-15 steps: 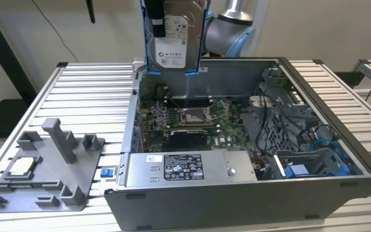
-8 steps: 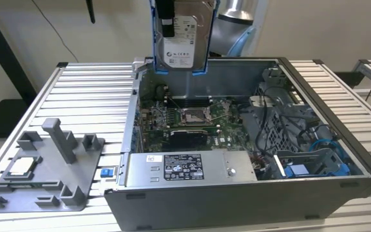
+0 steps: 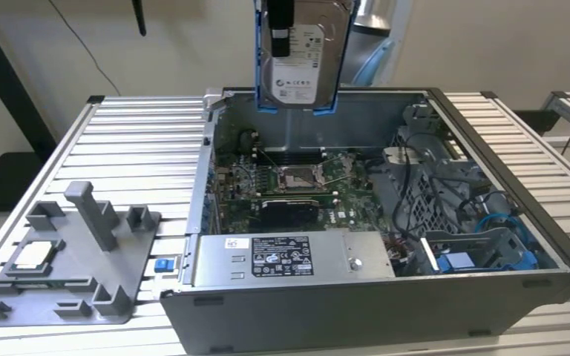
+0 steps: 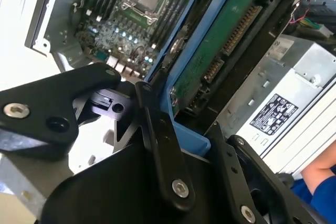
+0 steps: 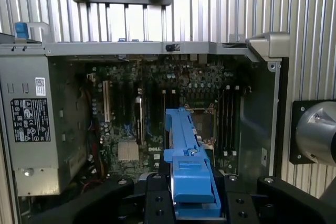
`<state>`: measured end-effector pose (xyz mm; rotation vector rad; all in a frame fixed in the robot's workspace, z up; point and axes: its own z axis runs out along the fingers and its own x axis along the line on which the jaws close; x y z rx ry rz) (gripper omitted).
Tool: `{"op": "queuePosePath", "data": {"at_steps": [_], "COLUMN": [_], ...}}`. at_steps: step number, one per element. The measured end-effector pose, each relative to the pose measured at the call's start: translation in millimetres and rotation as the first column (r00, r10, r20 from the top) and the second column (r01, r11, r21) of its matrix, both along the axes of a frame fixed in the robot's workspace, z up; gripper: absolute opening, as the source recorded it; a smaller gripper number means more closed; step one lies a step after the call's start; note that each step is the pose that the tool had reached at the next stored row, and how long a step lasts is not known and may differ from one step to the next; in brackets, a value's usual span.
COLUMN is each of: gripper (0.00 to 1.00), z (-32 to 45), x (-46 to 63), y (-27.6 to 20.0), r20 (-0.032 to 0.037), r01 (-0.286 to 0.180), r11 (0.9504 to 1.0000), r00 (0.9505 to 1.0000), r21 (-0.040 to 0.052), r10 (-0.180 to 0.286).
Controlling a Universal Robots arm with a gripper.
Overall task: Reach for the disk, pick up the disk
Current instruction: 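Pick up the disk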
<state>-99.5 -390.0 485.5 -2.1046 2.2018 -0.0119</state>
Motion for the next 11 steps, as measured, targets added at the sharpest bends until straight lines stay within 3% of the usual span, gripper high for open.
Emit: {"op": "queuePosePath", "data": {"at_steps": [11], "gripper": [0.00], "z": [0.0], "x": [25.2], "y": [0.0], "r20": [-0.0009], "r01": [0.000], "r11": [1.0000], "r00": [1.0000], "r21": [0.0000], "r10": [0.000]}}
